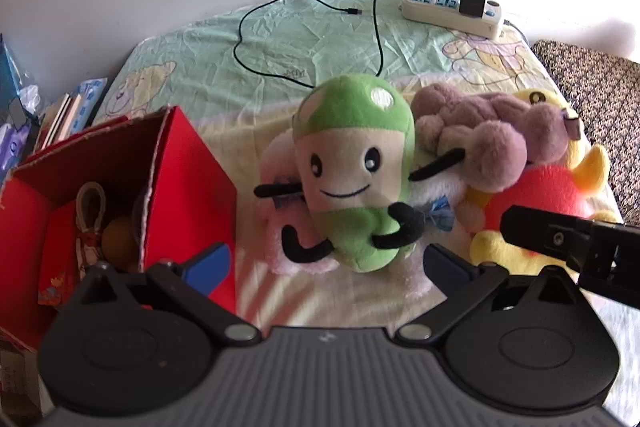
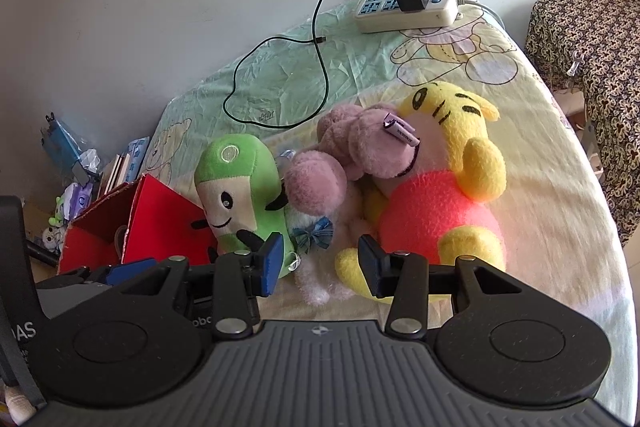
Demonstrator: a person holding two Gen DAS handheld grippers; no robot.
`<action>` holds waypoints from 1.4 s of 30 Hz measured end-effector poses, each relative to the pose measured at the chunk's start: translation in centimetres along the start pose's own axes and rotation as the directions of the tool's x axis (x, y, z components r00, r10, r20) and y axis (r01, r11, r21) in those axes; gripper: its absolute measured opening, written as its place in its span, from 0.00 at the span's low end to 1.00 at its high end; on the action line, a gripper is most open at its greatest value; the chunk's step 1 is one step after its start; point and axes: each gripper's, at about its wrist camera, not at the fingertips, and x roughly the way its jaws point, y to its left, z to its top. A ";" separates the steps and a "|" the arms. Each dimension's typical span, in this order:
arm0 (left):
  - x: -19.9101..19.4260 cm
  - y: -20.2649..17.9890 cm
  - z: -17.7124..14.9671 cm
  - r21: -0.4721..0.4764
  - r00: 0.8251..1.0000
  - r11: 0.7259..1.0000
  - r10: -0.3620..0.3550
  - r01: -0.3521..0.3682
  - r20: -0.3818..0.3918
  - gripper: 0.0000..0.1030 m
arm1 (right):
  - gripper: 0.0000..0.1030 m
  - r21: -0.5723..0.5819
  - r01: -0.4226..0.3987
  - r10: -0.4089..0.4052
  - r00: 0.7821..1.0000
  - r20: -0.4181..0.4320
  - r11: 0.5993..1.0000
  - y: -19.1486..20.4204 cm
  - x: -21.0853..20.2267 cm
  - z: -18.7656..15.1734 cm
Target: Organize objects
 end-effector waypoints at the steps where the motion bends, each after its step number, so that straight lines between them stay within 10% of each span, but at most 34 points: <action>1: 0.0 -0.1 -0.1 0.006 1.000 1.000 0.008 -0.008 0.000 1.00 | 0.44 0.003 -0.007 0.007 1.000 -0.002 1.000 0.0 0.1 0.0; 18: 1.1 0.2 -1.3 0.016 0.999 0.998 -0.054 0.054 0.004 0.99 | 0.40 0.061 -0.110 0.109 0.994 0.021 0.992 -1.1 0.3 -0.9; 29: 0.2 2.2 -0.9 0.051 0.955 0.975 -0.223 0.218 0.196 0.96 | 0.38 0.019 -0.336 0.333 0.938 0.095 0.942 0.6 1.0 1.7; 42: 5.5 2.5 1.9 -0.001 0.949 0.954 -0.299 0.300 0.104 0.86 | 0.53 -0.093 -0.275 0.279 0.959 0.036 0.957 2.6 6.2 4.2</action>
